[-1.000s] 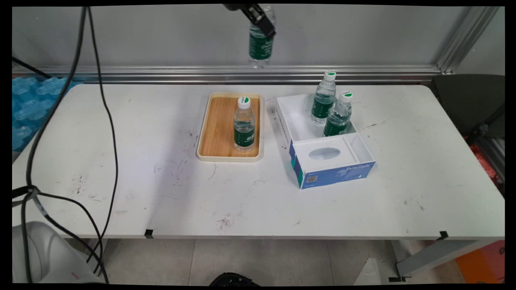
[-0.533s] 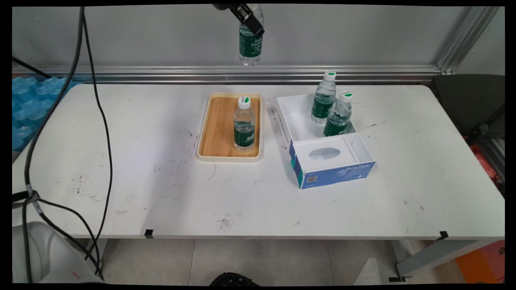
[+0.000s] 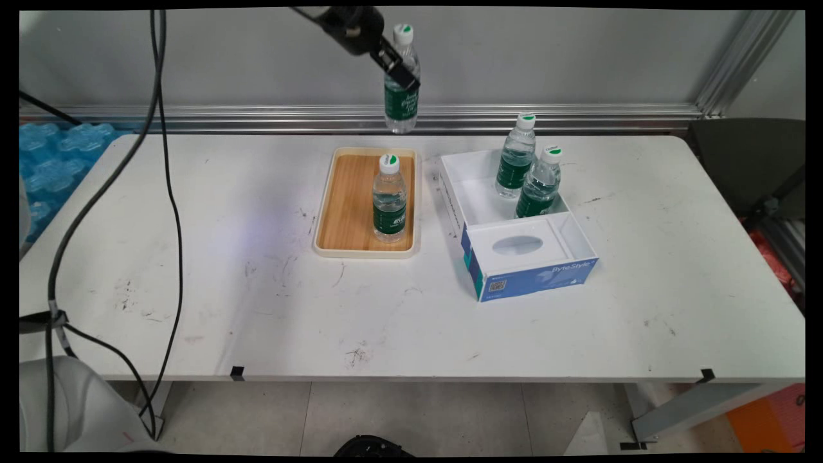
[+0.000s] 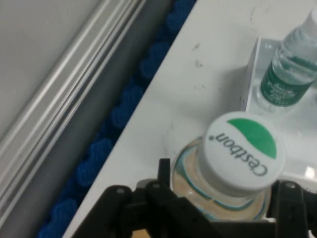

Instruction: Place the picked object on the tray

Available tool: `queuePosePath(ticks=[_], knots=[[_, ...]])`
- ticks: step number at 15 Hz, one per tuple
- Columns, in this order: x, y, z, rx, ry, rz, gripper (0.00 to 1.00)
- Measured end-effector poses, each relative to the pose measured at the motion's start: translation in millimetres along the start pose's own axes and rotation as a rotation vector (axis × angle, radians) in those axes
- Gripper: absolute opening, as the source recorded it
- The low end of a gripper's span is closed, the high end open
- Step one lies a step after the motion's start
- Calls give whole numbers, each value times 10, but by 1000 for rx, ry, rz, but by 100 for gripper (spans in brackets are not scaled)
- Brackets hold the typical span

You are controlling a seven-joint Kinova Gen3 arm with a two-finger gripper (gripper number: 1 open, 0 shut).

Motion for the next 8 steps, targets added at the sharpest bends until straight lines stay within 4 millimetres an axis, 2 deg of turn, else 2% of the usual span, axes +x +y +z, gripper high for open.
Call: queuePosePath(ticks=[6,8], knots=[[-416,-161,421,-58,-9,37,0],[-491,-185,503,-67,-9,48,0]])
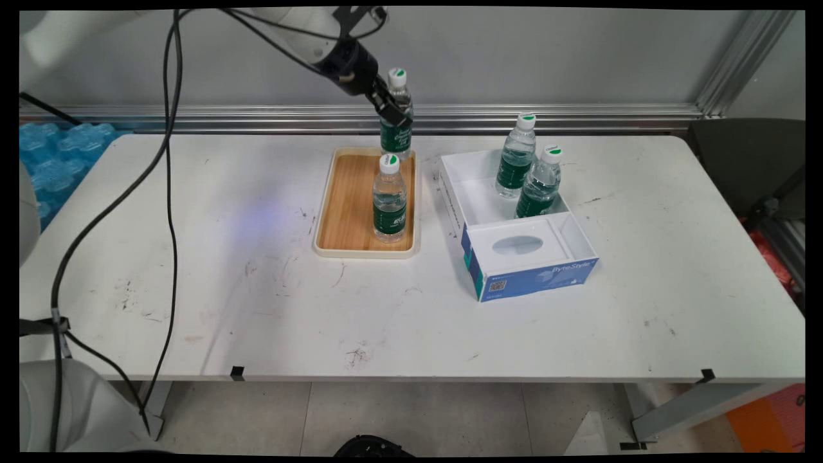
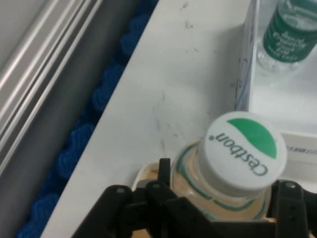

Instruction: Place the picked object on the tray

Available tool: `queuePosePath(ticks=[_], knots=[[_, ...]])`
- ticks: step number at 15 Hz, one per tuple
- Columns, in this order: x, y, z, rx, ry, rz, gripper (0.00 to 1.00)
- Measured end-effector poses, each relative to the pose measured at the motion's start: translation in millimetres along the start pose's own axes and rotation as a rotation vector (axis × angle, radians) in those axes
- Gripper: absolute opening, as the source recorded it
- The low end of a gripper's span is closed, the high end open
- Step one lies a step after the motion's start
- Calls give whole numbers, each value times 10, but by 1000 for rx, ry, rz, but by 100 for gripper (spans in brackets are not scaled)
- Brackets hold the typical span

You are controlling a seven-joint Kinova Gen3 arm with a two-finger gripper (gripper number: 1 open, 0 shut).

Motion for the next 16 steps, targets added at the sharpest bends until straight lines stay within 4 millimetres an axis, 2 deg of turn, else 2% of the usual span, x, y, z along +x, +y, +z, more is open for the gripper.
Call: queuePosePath(ticks=[6,11,12,16], knots=[[-279,-106,260,-31,-1,29,0],[-404,-127,378,-50,4,47,0],[-418,-127,392,-53,8,50,100],[-439,-121,397,-56,21,57,100]])
